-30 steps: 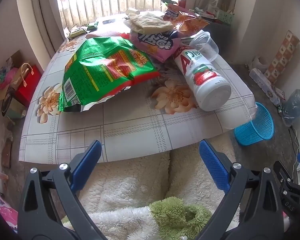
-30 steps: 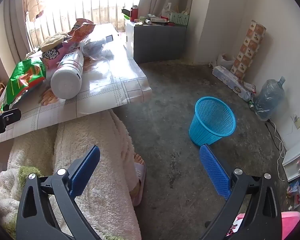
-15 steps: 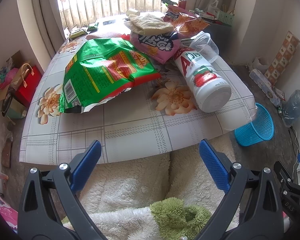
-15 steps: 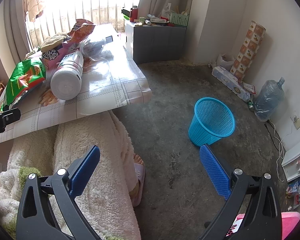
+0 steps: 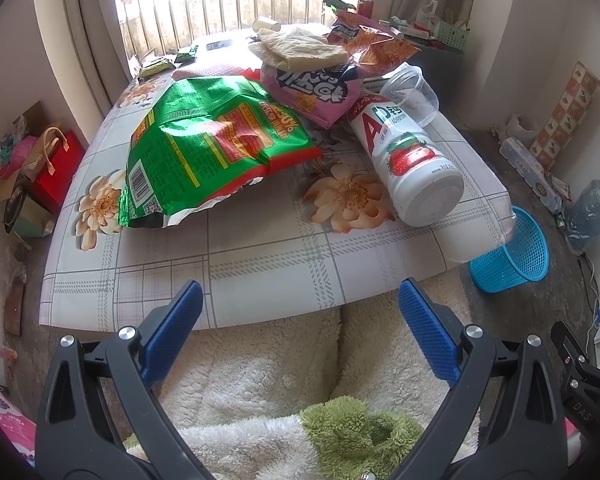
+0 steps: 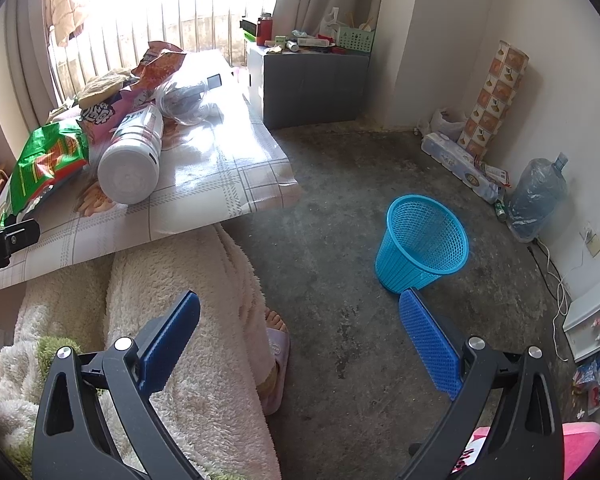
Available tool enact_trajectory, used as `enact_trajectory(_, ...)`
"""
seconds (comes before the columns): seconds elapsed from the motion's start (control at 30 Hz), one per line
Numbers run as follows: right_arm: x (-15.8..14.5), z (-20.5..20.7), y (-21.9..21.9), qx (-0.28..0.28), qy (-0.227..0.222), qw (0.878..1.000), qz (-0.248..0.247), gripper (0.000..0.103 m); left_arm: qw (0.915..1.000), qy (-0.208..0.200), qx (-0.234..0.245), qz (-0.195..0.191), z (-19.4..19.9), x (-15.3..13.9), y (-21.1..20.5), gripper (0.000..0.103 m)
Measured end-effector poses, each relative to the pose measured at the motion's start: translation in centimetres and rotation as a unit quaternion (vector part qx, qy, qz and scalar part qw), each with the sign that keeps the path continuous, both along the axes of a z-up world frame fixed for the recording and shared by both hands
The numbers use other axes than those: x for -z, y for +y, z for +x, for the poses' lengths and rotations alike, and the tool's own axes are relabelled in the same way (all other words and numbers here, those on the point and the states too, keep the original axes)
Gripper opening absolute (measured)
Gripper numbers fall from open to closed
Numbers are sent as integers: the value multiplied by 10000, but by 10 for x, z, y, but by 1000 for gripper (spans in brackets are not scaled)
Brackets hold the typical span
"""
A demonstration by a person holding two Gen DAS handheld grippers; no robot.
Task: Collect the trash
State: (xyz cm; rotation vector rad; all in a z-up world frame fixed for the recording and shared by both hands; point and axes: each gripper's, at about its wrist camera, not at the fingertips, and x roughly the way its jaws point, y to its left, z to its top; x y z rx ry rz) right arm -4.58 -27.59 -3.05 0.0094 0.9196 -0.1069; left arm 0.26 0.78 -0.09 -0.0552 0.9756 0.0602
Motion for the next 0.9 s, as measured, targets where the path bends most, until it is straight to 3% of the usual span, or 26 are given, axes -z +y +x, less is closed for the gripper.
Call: enact_trajectory(0.9, 0, 1, 1, 27, -27, 10000, 3, 97, 10000, 15, 1, 6, 0, 0, 0, 94)
